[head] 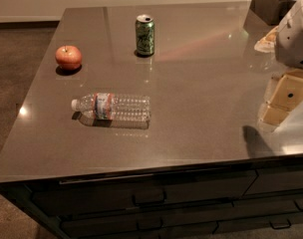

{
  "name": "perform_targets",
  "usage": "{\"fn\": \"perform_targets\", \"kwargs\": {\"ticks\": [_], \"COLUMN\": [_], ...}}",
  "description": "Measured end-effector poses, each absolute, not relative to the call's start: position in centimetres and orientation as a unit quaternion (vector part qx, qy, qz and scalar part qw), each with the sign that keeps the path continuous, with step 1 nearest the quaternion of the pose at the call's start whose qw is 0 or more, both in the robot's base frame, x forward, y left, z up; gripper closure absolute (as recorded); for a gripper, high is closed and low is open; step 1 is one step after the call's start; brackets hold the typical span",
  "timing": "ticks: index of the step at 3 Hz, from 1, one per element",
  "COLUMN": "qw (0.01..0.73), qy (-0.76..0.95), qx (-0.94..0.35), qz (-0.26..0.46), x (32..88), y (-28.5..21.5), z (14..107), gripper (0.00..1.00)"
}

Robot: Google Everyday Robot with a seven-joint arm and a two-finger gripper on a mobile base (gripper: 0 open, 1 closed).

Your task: Pick water bottle

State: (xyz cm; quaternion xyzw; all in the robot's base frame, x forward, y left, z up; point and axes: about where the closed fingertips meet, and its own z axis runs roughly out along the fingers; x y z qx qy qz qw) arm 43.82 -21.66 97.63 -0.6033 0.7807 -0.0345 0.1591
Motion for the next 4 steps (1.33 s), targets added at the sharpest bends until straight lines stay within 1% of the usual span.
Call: {"fn": "perform_targets", "kwargs": {"ticks": [1,2,4], "qw": [0.159,0.166,0.182], "qy": [0.780,0.771,0.718], "qx": [-0.604,-0.615,-0.672], "qz": [-0.035,-0.033,-0.001], "x": [43.8,44.4,48.0], "y": [-21.6,-20.5,-14.6], "z": [97.6,97.7,97.3], "gripper": [0.00,0.00,0.00]}}
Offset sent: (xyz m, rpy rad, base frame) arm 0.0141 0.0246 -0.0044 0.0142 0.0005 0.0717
